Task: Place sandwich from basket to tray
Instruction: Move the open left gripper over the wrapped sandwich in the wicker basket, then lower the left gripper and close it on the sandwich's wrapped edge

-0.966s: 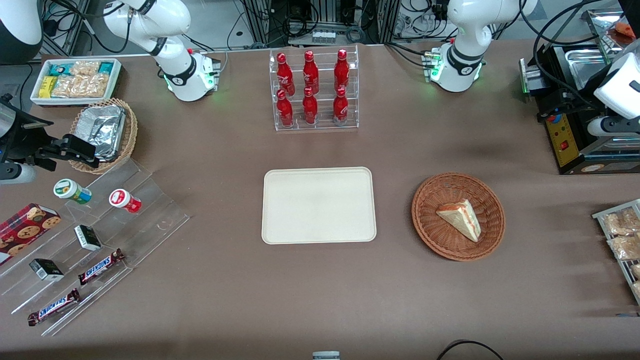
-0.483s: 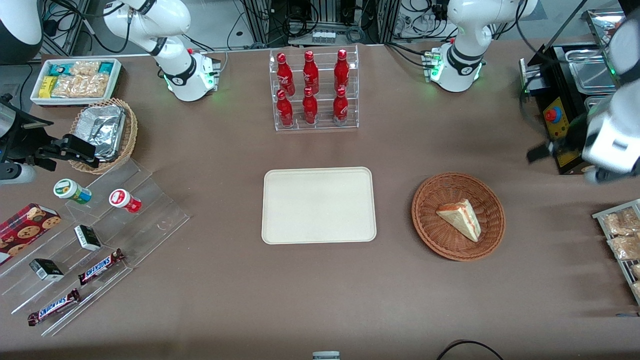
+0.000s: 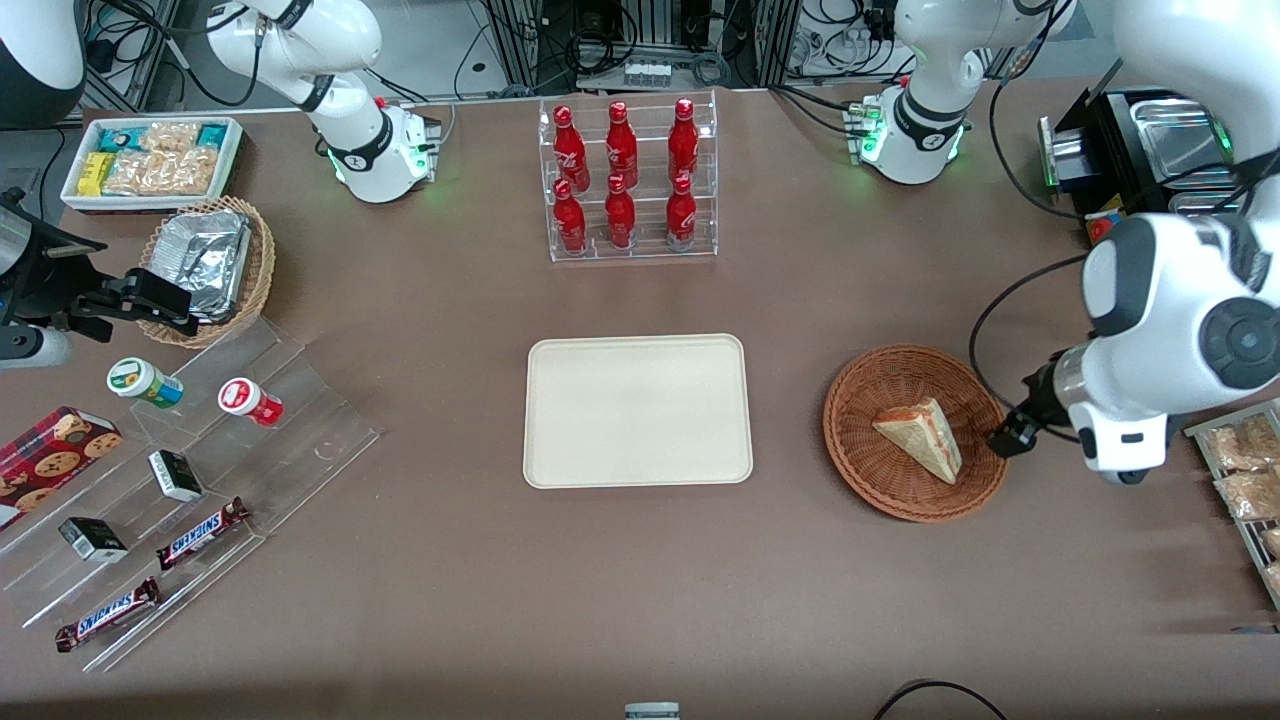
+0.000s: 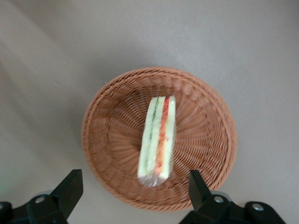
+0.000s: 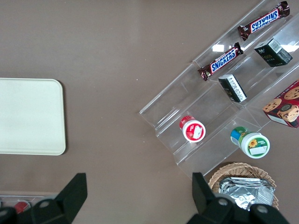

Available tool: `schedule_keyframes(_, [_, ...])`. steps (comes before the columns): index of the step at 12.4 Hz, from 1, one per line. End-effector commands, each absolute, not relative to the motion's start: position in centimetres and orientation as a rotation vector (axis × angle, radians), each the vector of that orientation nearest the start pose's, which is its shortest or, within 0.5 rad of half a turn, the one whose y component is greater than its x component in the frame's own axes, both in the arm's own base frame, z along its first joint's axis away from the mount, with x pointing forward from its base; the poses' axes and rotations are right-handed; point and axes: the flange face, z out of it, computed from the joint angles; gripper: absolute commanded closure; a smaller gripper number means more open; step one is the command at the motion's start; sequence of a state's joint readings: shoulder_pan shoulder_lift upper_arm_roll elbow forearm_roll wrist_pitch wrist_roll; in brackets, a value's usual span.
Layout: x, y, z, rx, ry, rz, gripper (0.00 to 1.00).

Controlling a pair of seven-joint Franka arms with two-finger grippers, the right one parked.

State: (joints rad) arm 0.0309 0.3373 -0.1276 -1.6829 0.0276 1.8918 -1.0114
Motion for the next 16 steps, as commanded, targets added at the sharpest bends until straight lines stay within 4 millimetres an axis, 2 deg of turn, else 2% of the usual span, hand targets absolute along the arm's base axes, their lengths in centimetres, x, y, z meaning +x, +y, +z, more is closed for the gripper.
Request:
schedule_keyframes(1, [63.1, -5.5, 37.5, -2.734, -1.443, 0.114, 0.00])
schedule_keyframes(2, [62.8, -6.1, 36.2, -2.738, -1.454, 0.104, 0.00])
schedule_keyframes(6, [62.2, -7.8, 33.0, -2.752, -1.430, 0.120, 0.00])
schedule_keyframes(9, [60.5, -8.8, 30.6, -2.737, -1.346, 0.157, 0.00])
schedule_keyframes(15, [59.8, -9.1, 27.6, -2.764, -1.354, 0.129, 0.00])
schedule_keyframes(16, [59.6, -10.5, 27.2, -2.777, -1.321, 0.132, 0.00])
